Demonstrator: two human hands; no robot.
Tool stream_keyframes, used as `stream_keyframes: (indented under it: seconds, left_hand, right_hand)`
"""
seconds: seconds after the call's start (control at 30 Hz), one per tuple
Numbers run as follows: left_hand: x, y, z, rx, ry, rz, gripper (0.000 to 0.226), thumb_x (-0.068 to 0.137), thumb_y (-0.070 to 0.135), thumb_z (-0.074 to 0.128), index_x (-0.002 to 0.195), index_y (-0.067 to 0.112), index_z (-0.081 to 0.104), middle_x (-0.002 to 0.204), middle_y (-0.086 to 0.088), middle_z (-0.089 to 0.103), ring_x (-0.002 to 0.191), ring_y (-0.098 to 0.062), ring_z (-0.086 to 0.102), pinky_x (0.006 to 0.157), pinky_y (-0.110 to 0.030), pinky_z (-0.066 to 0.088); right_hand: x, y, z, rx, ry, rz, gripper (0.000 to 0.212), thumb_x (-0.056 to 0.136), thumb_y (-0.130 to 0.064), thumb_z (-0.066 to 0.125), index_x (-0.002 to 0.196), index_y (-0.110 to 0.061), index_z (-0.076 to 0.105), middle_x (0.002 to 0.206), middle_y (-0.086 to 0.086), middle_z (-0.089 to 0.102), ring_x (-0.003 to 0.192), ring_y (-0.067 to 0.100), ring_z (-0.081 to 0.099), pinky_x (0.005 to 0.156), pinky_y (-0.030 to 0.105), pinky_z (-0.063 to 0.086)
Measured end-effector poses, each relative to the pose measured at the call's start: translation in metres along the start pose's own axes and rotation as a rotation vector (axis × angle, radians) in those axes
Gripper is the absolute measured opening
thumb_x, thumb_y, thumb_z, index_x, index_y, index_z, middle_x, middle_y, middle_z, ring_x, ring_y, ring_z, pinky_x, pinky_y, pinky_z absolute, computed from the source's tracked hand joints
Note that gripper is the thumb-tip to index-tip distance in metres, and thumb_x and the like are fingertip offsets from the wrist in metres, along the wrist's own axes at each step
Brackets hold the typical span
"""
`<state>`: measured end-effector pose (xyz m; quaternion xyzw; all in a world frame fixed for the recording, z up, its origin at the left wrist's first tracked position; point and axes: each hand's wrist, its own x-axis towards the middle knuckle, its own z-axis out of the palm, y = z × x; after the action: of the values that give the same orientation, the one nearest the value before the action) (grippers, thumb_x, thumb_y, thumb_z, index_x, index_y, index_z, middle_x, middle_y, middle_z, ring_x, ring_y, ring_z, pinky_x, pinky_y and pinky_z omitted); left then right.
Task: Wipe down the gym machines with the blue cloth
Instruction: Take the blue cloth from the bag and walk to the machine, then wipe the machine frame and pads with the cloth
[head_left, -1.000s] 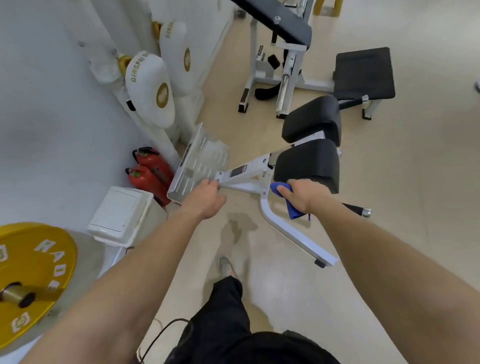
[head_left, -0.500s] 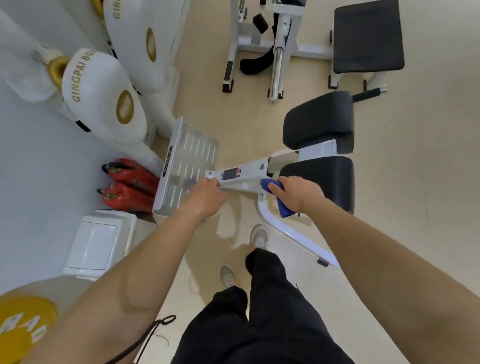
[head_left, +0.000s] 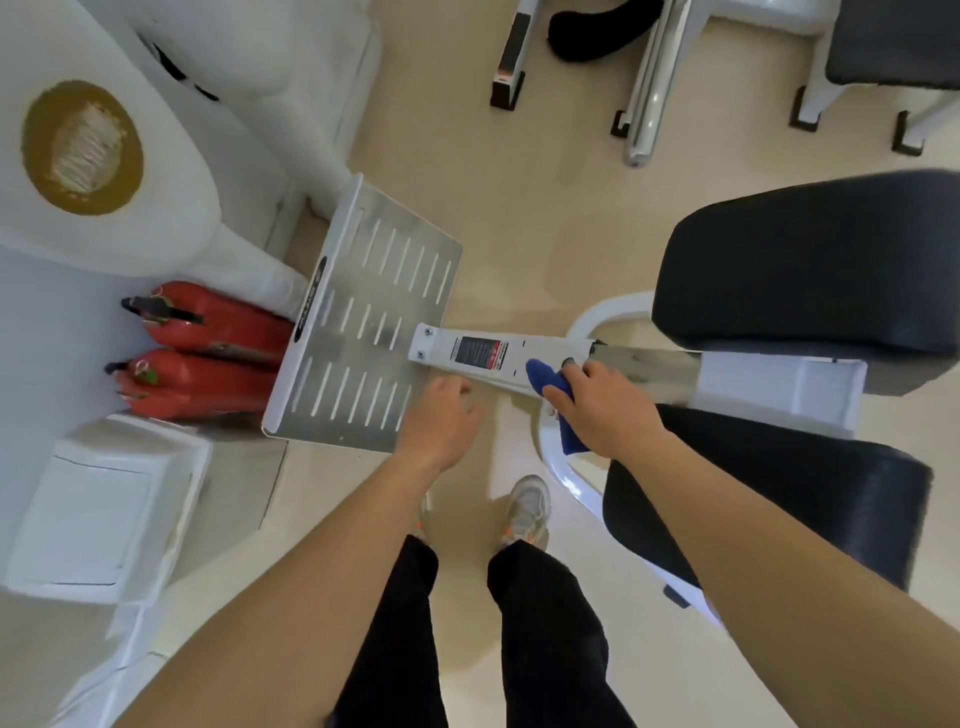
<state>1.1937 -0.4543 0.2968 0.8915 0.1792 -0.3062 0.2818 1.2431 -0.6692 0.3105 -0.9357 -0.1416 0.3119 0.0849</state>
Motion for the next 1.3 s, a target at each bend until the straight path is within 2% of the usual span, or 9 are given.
stream_keyframes:
  seconds: [0.13, 0.23, 0.37, 0.5, 0.7, 0.83, 1.0, 1.13, 1.3]
  left_hand:
    - [0.064, -0.018, 0.053, -0.036, 0.101, 0.096, 0.043, 0.094, 0.027, 0.049, 0.136, 0.019, 0.048, 0.136, 0.0, 0.05, 0.122, -0.02, 0.049, 0.097, -0.032, 0.04]
    - [0.103, -0.023, 0.094, -0.111, 0.132, 0.159, 0.05, 0.095, 0.026, 0.051, 0.144, 0.022, 0.041, 0.144, 0.003, 0.044, 0.126, -0.016, 0.045, 0.097, -0.028, 0.037]
    - [0.137, -0.017, 0.142, -0.25, 0.056, 0.258, 0.05, 0.097, 0.029, 0.049, 0.146, 0.026, 0.039, 0.144, 0.004, 0.047, 0.129, -0.014, 0.044, 0.106, -0.036, 0.041]
    - [0.147, 0.009, 0.171, -0.395, 0.075, 0.313, 0.047, 0.095, 0.031, 0.051, 0.141, 0.025, 0.048, 0.138, 0.003, 0.051, 0.124, -0.013, 0.048, 0.104, -0.039, 0.043]
    - [0.163, 0.009, 0.189, 0.115, 0.046, 0.379, 0.061, 0.102, 0.047, 0.021, 0.156, 0.02, 0.013, 0.164, -0.006, 0.011, 0.149, -0.027, 0.013, 0.119, -0.044, 0.02]
    - [0.195, -0.02, 0.187, 0.324, 0.053, 0.336, 0.061, 0.101, 0.045, 0.009, 0.157, 0.02, 0.002, 0.165, -0.006, 0.005, 0.15, -0.03, 0.005, 0.12, -0.048, 0.016]
    - [0.192, -0.014, 0.189, 0.254, 0.121, 0.447, 0.058, 0.102, 0.026, 0.034, 0.153, 0.002, 0.021, 0.162, -0.018, 0.013, 0.15, -0.03, 0.015, 0.12, -0.043, 0.021]
    - [0.156, -0.007, 0.201, 0.036, 0.029, 0.571, 0.058, 0.103, 0.029, 0.017, 0.15, -0.005, 0.023, 0.159, -0.022, 0.021, 0.149, -0.029, 0.021, 0.118, -0.038, 0.03]
    - [0.178, -0.029, 0.203, 0.106, 0.033, 0.509, 0.065, 0.102, 0.037, 0.008, 0.153, -0.003, 0.012, 0.161, -0.022, 0.011, 0.15, -0.03, 0.013, 0.12, -0.037, 0.024]
  right_hand:
    - [0.071, 0.024, 0.042, -0.18, 0.114, -0.081, 0.044, 0.101, -0.054, 0.028, 0.122, -0.023, 0.05, 0.111, 0.004, 0.054, 0.099, 0.026, 0.053, 0.076, 0.039, 0.045]
    - [0.104, 0.037, 0.072, -0.328, 0.068, -0.073, 0.048, 0.1, -0.05, 0.035, 0.139, -0.021, 0.042, 0.135, 0.007, 0.049, 0.119, 0.031, 0.047, 0.095, 0.044, 0.041]
    - [0.111, 0.049, 0.097, -0.483, -0.191, -0.037, 0.077, 0.097, -0.055, 0.038, 0.158, -0.026, 0.002, 0.166, 0.01, -0.006, 0.151, 0.037, -0.002, 0.121, 0.051, 0.005]
    - [0.102, 0.057, 0.087, -0.476, -0.223, 0.077, 0.077, 0.099, -0.053, 0.032, 0.156, -0.029, -0.015, 0.163, 0.007, -0.024, 0.149, 0.036, -0.019, 0.119, 0.054, -0.007]
    - [0.115, 0.056, 0.094, -0.59, -0.225, 0.054, 0.071, 0.101, -0.054, 0.017, 0.156, -0.023, -0.016, 0.161, 0.012, -0.026, 0.148, 0.038, -0.024, 0.12, 0.053, -0.009]
    - [0.159, 0.042, 0.105, -0.669, -0.253, -0.031, 0.069, 0.102, -0.054, 0.014, 0.156, -0.021, -0.012, 0.163, 0.013, -0.019, 0.149, 0.036, -0.02, 0.121, 0.052, -0.009]
    - [0.156, 0.045, 0.106, -0.718, -0.263, -0.106, 0.071, 0.098, -0.059, 0.004, 0.157, -0.021, -0.012, 0.163, 0.012, -0.019, 0.151, 0.031, -0.016, 0.121, 0.051, -0.008]
    - [0.122, 0.06, 0.09, -0.741, -0.31, -0.122, 0.086, 0.078, -0.057, -0.023, 0.155, -0.02, -0.017, 0.153, 0.01, -0.033, 0.15, 0.031, -0.02, 0.12, 0.051, -0.011]
    - [0.154, 0.042, 0.106, -0.718, -0.323, -0.12, 0.07, 0.099, -0.057, 0.003, 0.156, -0.019, -0.015, 0.161, 0.013, -0.026, 0.149, 0.032, -0.022, 0.121, 0.05, -0.009]
